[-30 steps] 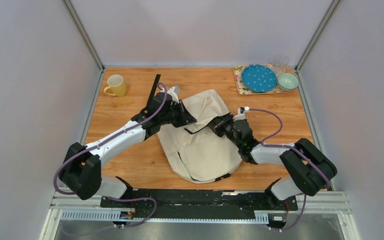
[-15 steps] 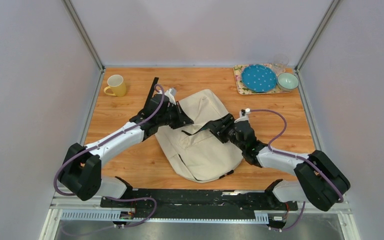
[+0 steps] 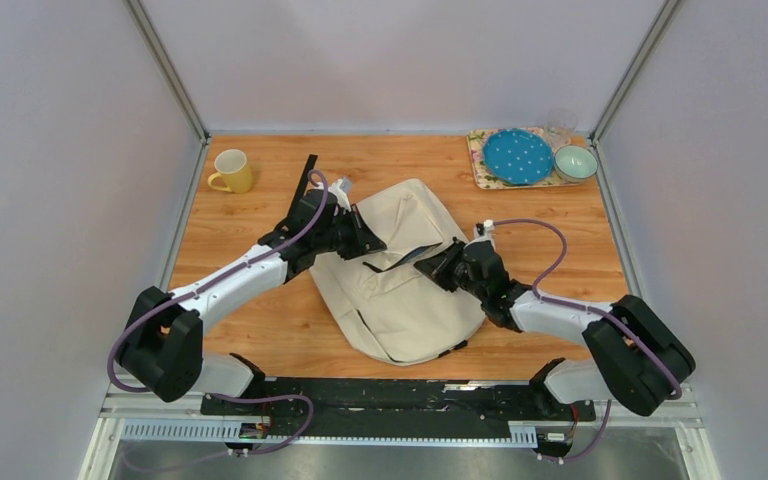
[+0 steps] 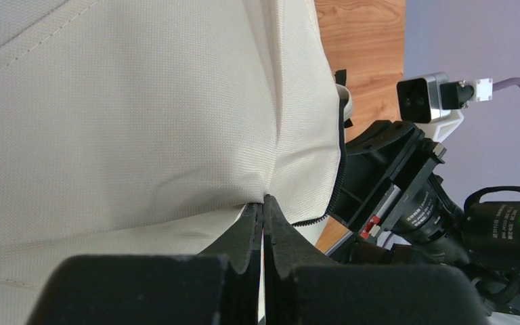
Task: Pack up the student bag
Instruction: Place the personal item in the student bag, then zip the student bag at the center of the board.
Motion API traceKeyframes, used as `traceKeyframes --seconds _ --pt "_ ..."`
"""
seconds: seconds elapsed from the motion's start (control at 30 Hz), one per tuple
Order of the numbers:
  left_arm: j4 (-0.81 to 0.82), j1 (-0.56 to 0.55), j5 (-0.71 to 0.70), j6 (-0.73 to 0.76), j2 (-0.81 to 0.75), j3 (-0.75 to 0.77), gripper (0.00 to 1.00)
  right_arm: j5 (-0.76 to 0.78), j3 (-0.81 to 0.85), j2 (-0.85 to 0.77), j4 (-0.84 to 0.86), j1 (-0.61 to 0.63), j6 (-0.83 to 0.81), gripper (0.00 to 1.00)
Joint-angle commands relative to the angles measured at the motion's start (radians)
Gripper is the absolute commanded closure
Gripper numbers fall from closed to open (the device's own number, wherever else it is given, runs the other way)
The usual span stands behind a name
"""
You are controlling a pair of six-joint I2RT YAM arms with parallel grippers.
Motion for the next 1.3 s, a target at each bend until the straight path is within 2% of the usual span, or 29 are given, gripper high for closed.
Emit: traceKeyframes --seconds 0.0,0.13,0.3,0.43,0.57,0.6,0.7,0.73,0.8,0.83,0.9,1.0,1.03,1.13,1.27 --pt "-0.001 0.004 0.03 0.009 -0.033 -0.015 1.0 -0.021 0.09 0.077 0.061 -0.001 -0.018 0.98" --pt "0.001 0.006 0.032 0.009 -0.034 -0.021 1.0 -0.017 0.116 0.14 0.165 -0.005 0.019 0.99" --pt "-0.002 0.006 0.032 0.01 -0.037 -0.023 1.0 -0.033 0.194 0.23 0.203 -0.005 0.039 1.0" --pt "-0.004 0.006 0.029 0.01 -0.033 -0.027 1.0 -0.025 0.179 0.284 0.344 -0.004 0.068 0.98" --pt "-0.005 0.008 0.022 0.012 -0.028 -0.033 1.0 -0.053 0.139 0.267 0.378 -0.01 0.039 0.85" --pt "-0.007 0.009 0.021 0.012 -0.03 -0.038 1.0 -0.056 0.127 0.247 0.364 -0.01 0.025 0.78" --pt "-0.011 0.017 0.022 0.018 -0.025 -0.047 1.0 -0.054 0.067 0.136 0.271 -0.008 -0.03 0.66" --pt "-0.013 0.017 0.022 0.016 -0.022 -0.047 0.98 -0.051 0.059 0.093 0.175 -0.008 -0.079 0.63" --pt "-0.011 0.023 0.036 0.019 -0.016 -0.049 0.88 -0.033 0.058 -0.019 0.046 -0.005 -0.13 0.59" --pt "-0.013 0.026 0.041 0.021 -0.01 -0.047 0.86 -0.027 0.059 -0.056 -0.085 -0.005 -0.154 0.58" --pt "-0.016 0.026 0.044 0.03 -0.004 -0.038 0.78 0.001 0.047 -0.171 -0.194 -0.002 -0.22 0.58" --pt "-0.04 0.026 0.042 0.045 0.016 -0.015 0.69 0.128 0.015 -0.3 -0.367 -0.004 -0.25 0.54" --pt "-0.066 0.026 0.048 0.051 0.039 -0.004 0.69 0.15 0.003 -0.381 -0.44 -0.005 -0.257 0.53" --pt "-0.062 0.023 0.078 0.061 0.071 0.013 0.68 0.228 -0.008 -0.492 -0.516 -0.004 -0.273 0.51" --pt "-0.086 -0.008 0.076 0.096 0.105 0.067 0.67 0.266 0.002 -0.521 -0.53 -0.007 -0.288 0.48"
